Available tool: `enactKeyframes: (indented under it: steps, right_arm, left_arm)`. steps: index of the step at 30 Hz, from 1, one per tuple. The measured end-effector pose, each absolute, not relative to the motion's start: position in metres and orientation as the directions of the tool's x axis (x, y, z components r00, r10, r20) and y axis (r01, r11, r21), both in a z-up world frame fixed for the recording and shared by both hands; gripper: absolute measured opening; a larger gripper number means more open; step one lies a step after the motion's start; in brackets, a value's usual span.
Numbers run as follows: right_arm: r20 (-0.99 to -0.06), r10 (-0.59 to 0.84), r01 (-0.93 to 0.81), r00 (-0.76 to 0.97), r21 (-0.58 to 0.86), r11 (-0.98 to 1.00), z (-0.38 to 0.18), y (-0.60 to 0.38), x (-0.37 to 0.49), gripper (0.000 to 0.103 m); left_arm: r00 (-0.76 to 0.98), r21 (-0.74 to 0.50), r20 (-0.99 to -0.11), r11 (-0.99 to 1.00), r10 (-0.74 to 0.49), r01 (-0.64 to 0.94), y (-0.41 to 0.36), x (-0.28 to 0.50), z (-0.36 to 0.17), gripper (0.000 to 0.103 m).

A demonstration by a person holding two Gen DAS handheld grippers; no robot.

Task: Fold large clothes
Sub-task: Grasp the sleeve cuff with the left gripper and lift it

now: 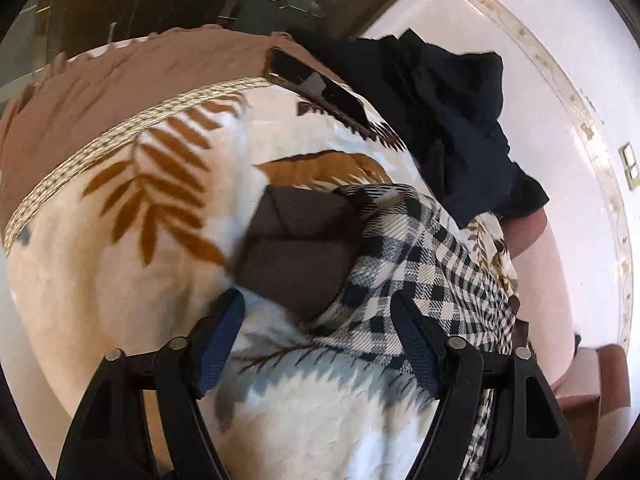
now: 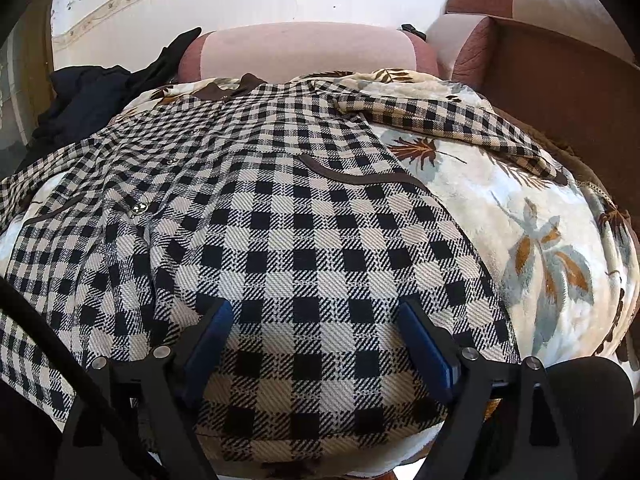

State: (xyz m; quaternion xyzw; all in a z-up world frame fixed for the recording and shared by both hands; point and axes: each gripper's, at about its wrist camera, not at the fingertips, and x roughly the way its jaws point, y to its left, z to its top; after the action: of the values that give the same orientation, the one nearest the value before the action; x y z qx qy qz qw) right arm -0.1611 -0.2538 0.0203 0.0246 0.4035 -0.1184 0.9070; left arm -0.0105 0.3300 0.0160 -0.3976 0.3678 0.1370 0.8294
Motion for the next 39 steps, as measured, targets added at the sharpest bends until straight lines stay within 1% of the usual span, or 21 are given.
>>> enactKeyframes:
  steps: [1,2,4,7,8,9,12,14,16,19,21,24,28,31,33,36,39]
  right_arm:
    - [-0.737,-0.196,0.235,0.647,-0.052,0.971,0.02,-0.253,-0.162,0.089]
    - [-0.737,-0.197,0.234,0.647,-0.054,0.971,0.02,-0.253,-0.162,0.089]
    - [-0.741,-0.193,0.231,0.643,-0.053,0.972,0.021,-0.254,-0.162,0.089]
    - [-0.775,-0.176,0.218,0.607,-0.051,0.975,0.027,-0.256,-0.155,0.088]
    - [-0.783,-0.17,0.213,0.599,-0.048,0.976,0.029,-0.255,-0.153,0.085]
    - [-0.786,-0.15,0.201,0.599,-0.034,0.979,0.035,-0.256,-0.151,0.08]
    - [-0.744,-0.122,0.184,0.657,0.002,0.983,0.063,-0.258,-0.144,0.079]
    - [-0.703,-0.12,0.163,0.701,-0.006,0.987,0.083,-0.256,-0.133,0.079]
    - [-0.669,-0.11,0.129,0.735,-0.021,0.991,0.102,-0.256,-0.113,0.079]
    - [-0.64,-0.095,0.113,0.763,-0.013,0.994,0.119,-0.259,-0.084,0.079]
    - [-0.622,-0.113,0.127,0.775,-0.022,0.992,0.123,-0.267,-0.058,0.079]
    - [-0.636,-0.133,0.152,0.76,-0.025,0.988,0.116,-0.282,-0.021,0.079]
    - [-0.667,-0.098,0.181,0.738,0.056,0.982,0.096,-0.313,0.008,0.079]
    - [-0.713,-0.022,0.189,0.7,0.156,0.969,0.084,-0.34,0.026,0.079]
    - [-0.716,0.021,0.195,0.698,0.218,0.956,0.082,-0.358,0.038,0.079]
    - [-0.715,0.029,0.241,0.699,0.273,0.931,0.075,-0.383,0.045,0.079]
    - [-0.71,0.062,0.267,0.702,0.342,0.901,0.071,-0.401,0.048,0.08]
  left_arm:
    - [0.676,-0.542,-0.734,0.657,-0.068,-0.523,0.329,-0.006,0.016,0.014]
    - [0.65,-0.519,-0.757,0.671,-0.073,-0.529,0.328,-0.003,0.017,0.009]
    - [0.646,-0.494,-0.762,0.676,-0.036,-0.546,0.327,-0.003,0.026,0.009]
    - [0.663,-0.445,-0.747,0.708,0.044,-0.548,0.329,0.003,0.056,0.008]
    - [0.669,-0.431,-0.74,0.716,0.067,-0.549,0.329,0.006,0.068,0.008]
    - [0.675,-0.417,-0.733,0.724,0.09,-0.549,0.329,0.009,0.08,0.008]
    - [0.682,-0.362,-0.715,0.753,0.153,-0.549,0.322,0.02,0.11,0.008]
    - [0.685,-0.319,-0.703,0.777,0.189,-0.542,0.309,0.028,0.126,0.008]
    - [0.7,-0.292,-0.687,0.809,0.192,-0.509,0.288,0.034,0.141,0.008]
    - [0.73,-0.299,-0.672,0.857,0.123,-0.42,0.243,0.046,0.159,0.008]
    - [0.742,-0.314,-0.668,0.882,0.057,-0.35,0.205,0.057,0.168,0.008]
    - [0.741,-0.316,-0.67,0.919,-0.039,-0.238,0.137,0.075,0.175,0.008]
    - [0.706,-0.297,-0.69,0.952,-0.161,-0.073,0.029,0.098,0.168,0.008]
    - [0.667,-0.294,-0.707,0.955,-0.236,0.026,-0.039,0.112,0.155,0.008]
    - [0.63,-0.302,-0.721,0.949,-0.289,0.09,-0.087,0.121,0.142,0.008]
    - [0.567,-0.31,-0.743,0.934,-0.356,0.18,-0.148,0.128,0.123,0.009]
    - [0.49,-0.33,-0.77,0.912,-0.409,0.243,-0.187,0.129,0.1,0.026]
